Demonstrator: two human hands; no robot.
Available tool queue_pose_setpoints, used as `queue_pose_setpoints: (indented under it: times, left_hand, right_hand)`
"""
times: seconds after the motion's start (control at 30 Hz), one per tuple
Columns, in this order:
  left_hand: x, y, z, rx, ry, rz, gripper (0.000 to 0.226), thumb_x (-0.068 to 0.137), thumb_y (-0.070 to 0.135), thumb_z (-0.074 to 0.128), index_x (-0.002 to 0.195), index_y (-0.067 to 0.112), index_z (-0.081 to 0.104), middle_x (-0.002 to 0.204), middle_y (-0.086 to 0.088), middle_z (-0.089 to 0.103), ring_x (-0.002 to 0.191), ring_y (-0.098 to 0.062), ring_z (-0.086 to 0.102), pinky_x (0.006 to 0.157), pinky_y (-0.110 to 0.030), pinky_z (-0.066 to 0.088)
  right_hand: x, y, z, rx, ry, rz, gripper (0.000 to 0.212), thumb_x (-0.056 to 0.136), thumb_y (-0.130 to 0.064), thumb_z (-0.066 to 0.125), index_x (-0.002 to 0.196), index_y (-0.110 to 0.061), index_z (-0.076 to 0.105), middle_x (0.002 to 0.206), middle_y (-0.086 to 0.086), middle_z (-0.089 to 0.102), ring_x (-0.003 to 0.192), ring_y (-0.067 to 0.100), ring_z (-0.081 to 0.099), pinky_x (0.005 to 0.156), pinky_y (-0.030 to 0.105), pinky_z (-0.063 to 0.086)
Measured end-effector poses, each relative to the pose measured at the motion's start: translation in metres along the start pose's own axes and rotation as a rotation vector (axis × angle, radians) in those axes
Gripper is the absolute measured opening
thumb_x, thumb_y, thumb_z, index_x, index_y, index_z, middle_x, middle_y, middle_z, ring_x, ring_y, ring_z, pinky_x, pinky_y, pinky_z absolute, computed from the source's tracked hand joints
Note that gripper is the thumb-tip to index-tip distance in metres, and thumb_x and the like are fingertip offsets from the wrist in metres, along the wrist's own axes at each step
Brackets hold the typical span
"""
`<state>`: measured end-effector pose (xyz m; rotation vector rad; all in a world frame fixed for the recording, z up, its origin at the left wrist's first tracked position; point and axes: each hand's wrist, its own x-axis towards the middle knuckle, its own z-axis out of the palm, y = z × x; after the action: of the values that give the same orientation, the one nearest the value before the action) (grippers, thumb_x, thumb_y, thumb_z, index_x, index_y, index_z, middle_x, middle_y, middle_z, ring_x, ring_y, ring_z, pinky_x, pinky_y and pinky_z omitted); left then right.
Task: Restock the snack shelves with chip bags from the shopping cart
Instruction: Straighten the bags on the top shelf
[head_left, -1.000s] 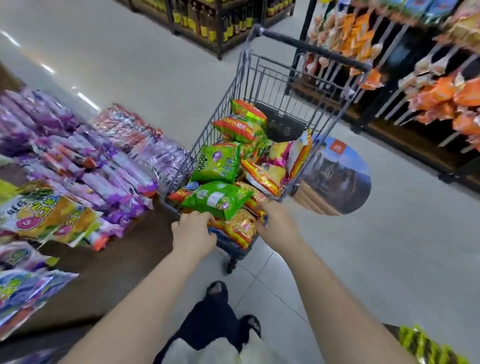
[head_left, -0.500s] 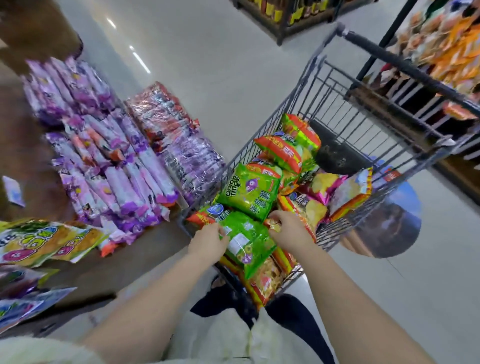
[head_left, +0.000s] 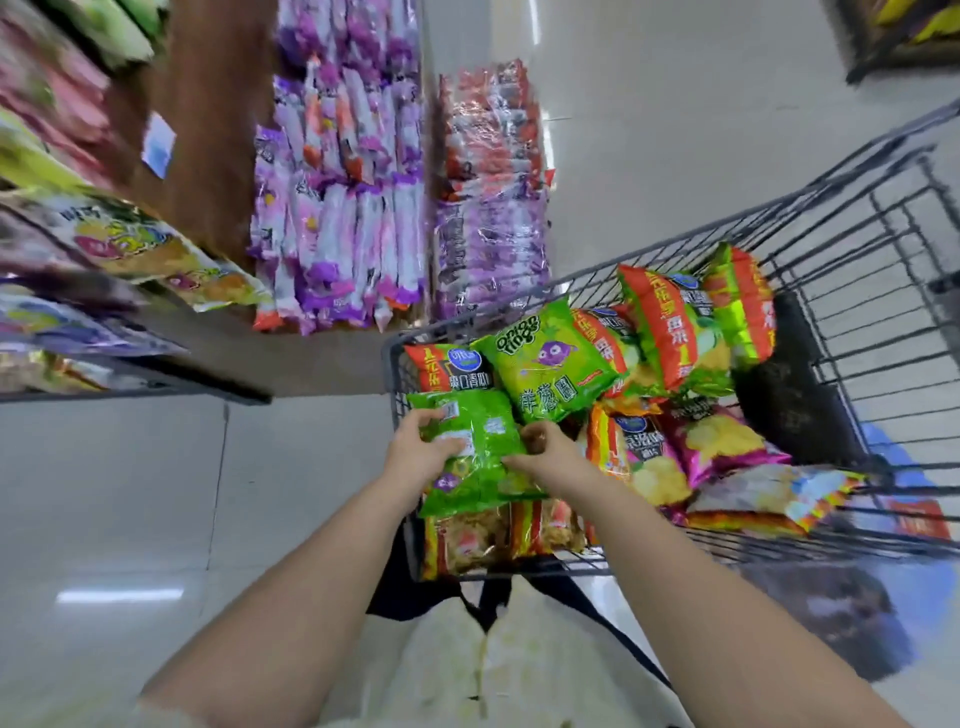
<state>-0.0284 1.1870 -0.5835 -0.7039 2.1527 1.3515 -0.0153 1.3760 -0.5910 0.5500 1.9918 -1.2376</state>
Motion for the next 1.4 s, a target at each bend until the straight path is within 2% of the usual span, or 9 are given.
queue_pose_setpoints:
  times: [0.2, 0.33, 0.5, 0.63, 0.77, 0.87, 1.03, 1.23, 1.4]
  left_hand:
    - [-0.035, -0.003, -0.002, -0.293, 0.182, 0.037, 0.039, 0.078, 0.0, 0.077, 0.098, 0.028, 0.059, 0.116, 0.005, 0.058, 0.108, -0.014, 0.056, 0.098, -0.046, 0.05]
    - [-0.072, 0.0, -0.022, -0.362, 0.231, 0.157, 0.045, 0.078, -0.007, 0.075, 0.105, 0.025, 0.059, 0.104, 0.014, 0.06, 0.077, -0.014, 0.064, 0.07, -0.037, 0.06]
    - [-0.111, -0.01, -0.06, -0.386, 0.345, 0.32, 0.063, 0.073, -0.003, 0.079, 0.112, 0.04, 0.054, 0.118, 0.023, 0.059, 0.099, -0.015, 0.061, 0.078, -0.025, 0.055]
    - [-0.137, -0.022, -0.095, -0.543, 0.395, 0.353, 0.073, 0.056, 0.006, 0.079, 0.118, 0.036, 0.054, 0.115, 0.026, 0.063, 0.106, 0.006, 0.06, 0.087, -0.016, 0.048]
    - [-0.156, -0.049, -0.135, -0.881, 0.548, 0.148, 0.041, 0.084, -0.004, 0.066, 0.117, 0.019, 0.059, 0.116, -0.004, 0.063, 0.103, -0.023, 0.06, 0.083, -0.036, 0.054]
    - [-0.169, -0.083, -0.169, -1.213, 0.548, -0.075, 0.017, 0.098, 0.024, 0.054, 0.111, 0.016, 0.06, 0.097, -0.008, 0.066, 0.094, -0.031, 0.063, 0.077, -0.045, 0.058]
    - [-0.194, -0.154, -0.233, -1.529, 0.197, -0.214, 0.064, 0.083, 0.069, 0.048, 0.106, 0.013, 0.069, 0.112, -0.018, 0.066, 0.096, -0.037, 0.065, 0.081, -0.052, 0.056]
    - [-0.237, -0.226, -0.323, -1.454, 0.177, -0.148, 0.053, 0.054, 0.039, 0.09, 0.095, 0.007, 0.076, 0.103, -0.017, 0.071, 0.086, -0.033, 0.071, 0.078, -0.049, 0.058]
    - [-0.259, -0.282, -0.405, -1.461, 0.277, -0.114, 0.031, 0.073, 0.016, 0.061, 0.101, 0.005, 0.064, 0.091, -0.017, 0.073, 0.074, -0.031, 0.073, 0.066, -0.046, 0.06]
  right_hand:
    - [-0.002, -0.01, -0.018, -0.066, -0.103, -0.137, 0.042, 0.084, -0.032, 0.073, 0.119, -0.023, 0.053, 0.111, 0.0, 0.058, 0.087, 0.015, 0.058, 0.064, 0.024, 0.044]
    - [0.005, -0.027, -0.013, 0.099, -0.326, -0.065, 0.092, 0.056, -0.043, 0.09, 0.134, -0.031, 0.042, 0.123, 0.004, 0.058, 0.105, 0.024, 0.063, 0.086, 0.043, 0.054]
    - [-0.005, -0.07, 0.012, 0.346, -0.602, -0.056, 0.103, 0.05, -0.004, 0.09, 0.137, -0.021, 0.039, 0.133, 0.013, 0.058, 0.114, 0.031, 0.061, 0.093, 0.045, 0.049]
    - [-0.024, -0.104, 0.051, 0.181, -0.522, -0.358, 0.094, 0.043, -0.014, 0.092, 0.128, -0.014, 0.052, 0.117, 0.006, 0.069, 0.108, 0.024, 0.066, 0.098, 0.045, 0.05]
    - [-0.051, -0.135, 0.088, -0.047, -0.382, -0.728, 0.076, 0.061, -0.001, 0.087, 0.124, -0.023, 0.052, 0.113, -0.006, 0.064, 0.097, 0.002, 0.062, 0.081, 0.01, 0.048]
    - [-0.072, -0.148, 0.123, -0.222, -0.411, -1.127, 0.062, 0.064, -0.008, 0.08, 0.118, -0.025, 0.057, 0.117, -0.006, 0.062, 0.109, 0.01, 0.059, 0.096, 0.025, 0.046]
    - [-0.102, -0.169, 0.202, -0.516, -0.433, -1.645, 0.067, 0.06, 0.007, 0.073, 0.124, -0.01, 0.057, 0.126, -0.005, 0.056, 0.124, 0.014, 0.048, 0.11, 0.017, 0.03]
    - [-0.132, -0.192, 0.322, -0.596, -0.445, -1.781, 0.064, 0.069, 0.005, 0.076, 0.129, -0.008, 0.057, 0.135, 0.004, 0.054, 0.128, 0.02, 0.047, 0.11, 0.037, 0.034]
    - [-0.146, -0.209, 0.431, -0.675, -0.363, -1.702, 0.079, 0.068, 0.005, 0.071, 0.14, -0.015, 0.046, 0.143, 0.002, 0.043, 0.131, 0.022, 0.041, 0.111, 0.029, 0.031]
